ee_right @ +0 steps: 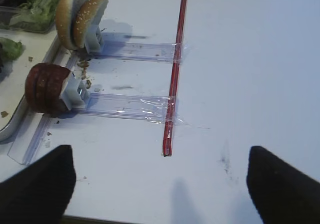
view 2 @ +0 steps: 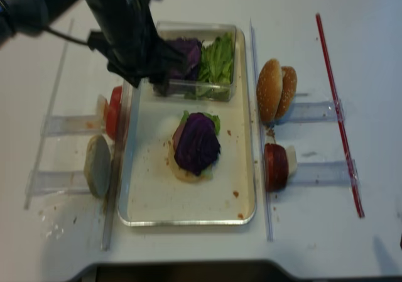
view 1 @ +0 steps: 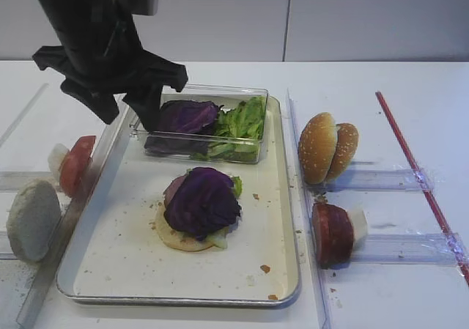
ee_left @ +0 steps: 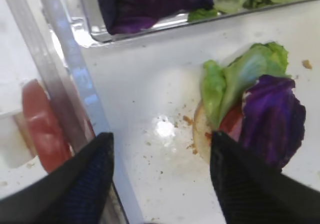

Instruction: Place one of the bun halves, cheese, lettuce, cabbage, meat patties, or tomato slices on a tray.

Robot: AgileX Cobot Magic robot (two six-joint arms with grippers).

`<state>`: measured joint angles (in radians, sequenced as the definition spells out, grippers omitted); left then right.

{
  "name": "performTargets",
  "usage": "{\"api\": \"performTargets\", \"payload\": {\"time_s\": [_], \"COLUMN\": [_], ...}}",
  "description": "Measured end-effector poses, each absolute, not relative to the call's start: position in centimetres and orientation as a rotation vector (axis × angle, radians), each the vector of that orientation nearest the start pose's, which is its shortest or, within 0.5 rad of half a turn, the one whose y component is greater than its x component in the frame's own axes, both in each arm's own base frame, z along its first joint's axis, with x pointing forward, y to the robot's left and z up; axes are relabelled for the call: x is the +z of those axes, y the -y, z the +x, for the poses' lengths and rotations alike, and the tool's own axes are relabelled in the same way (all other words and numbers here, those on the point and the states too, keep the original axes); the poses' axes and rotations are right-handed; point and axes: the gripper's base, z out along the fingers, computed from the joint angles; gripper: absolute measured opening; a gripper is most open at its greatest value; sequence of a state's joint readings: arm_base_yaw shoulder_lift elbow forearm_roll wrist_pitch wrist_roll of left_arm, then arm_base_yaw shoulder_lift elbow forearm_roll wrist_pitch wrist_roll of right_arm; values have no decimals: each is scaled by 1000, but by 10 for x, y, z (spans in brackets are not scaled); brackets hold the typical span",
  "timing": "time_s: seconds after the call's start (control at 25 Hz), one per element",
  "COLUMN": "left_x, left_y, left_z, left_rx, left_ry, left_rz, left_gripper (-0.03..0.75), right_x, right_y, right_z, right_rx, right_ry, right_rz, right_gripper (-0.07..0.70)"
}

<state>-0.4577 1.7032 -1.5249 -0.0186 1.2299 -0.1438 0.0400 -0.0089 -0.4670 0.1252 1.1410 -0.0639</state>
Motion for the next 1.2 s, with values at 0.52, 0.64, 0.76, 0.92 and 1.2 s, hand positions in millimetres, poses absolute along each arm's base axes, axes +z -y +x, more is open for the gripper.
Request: {"api": "performTargets", "payload": {"time_s": [0.52, 0.64, 0.76, 0.92, 1.2], "left_x": [322, 323, 322, 322, 329], "left_y": [78, 60, 41, 25, 20], "left_z": [310, 303, 295, 281, 252], "left_rx": [-63, -45, -2, 22, 11], "left_ry": [-2870, -2873, -2878, -2882, -2851], "left_rz": [191, 141, 85, 34, 24], "left_gripper": [405, 405, 405, 405, 405], "right_x": [262, 262, 262, 262, 262], "right_y": [-10, -10, -10, -10, -10], "right_z": [-7, -7, -7, -7, -7], "right_rx": [139, 139, 139, 139, 139], "right_ry": [-2141, -2141, -2141, -2141, -2141], "right_rz": [-121, -121, -121, -121, -121], "right_gripper": [693, 693, 693, 693, 693]}}
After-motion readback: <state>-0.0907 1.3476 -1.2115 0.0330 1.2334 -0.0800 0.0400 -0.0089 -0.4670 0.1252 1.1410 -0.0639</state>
